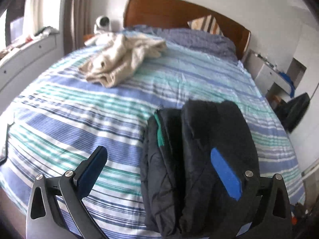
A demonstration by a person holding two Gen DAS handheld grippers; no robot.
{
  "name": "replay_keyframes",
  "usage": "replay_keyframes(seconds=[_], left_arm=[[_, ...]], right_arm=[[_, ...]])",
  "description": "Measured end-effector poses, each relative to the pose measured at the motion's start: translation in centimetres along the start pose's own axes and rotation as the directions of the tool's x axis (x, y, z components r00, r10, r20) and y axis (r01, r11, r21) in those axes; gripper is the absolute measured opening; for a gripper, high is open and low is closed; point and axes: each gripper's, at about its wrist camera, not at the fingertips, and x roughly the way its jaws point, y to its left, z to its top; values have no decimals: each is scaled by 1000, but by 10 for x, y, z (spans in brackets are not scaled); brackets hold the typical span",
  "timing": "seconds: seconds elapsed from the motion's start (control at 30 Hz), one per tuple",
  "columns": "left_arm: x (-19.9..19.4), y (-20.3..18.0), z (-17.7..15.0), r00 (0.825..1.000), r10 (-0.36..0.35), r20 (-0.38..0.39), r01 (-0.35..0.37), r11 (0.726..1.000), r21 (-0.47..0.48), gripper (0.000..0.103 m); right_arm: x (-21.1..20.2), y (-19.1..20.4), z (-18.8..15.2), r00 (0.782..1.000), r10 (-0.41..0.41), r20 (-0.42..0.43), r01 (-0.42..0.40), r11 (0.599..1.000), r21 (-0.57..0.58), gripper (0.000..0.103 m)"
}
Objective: Fold large clothes
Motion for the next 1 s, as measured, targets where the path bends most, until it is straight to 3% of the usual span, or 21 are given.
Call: replay_keyframes(seconds=[0.2,0.53,0.63,0.7,0.77,0.83,0.93,1.0], left_arm=[[-12,-6,5,991,114,63,-117,993,35,103],[-17,-11,6,982,160,96,-168,983,74,103],[-13,-10,6,995,86,49,-90,992,90,103],[-10,-3,5,1000,-13,1,13,996,83,102],[-2,9,3,985,-152,-79,158,984,81,102],[8,25,-2,964,-221,-149,231,971,53,102],[24,50,-6,952,-236,-197,237,971,-15,101],[32,63,-5,932,-290,-217,276,957,-92,101]], right_arm=[[5,6,2,1000,16,-8,-16,1000,-2,60],[13,15,-3,999,34,-36,-34,999,-8,60],[14,17,-4,998,34,-46,-35,999,-9,60],[12,17,-5,998,35,-44,-35,999,-14,60],[8,16,-5,999,27,-31,-28,999,-18,60],[5,12,-7,999,23,-23,-24,1000,-14,60],[9,6,-9,999,31,-33,-30,999,12,60],[13,3,-10,998,42,-46,-41,999,36,60]])
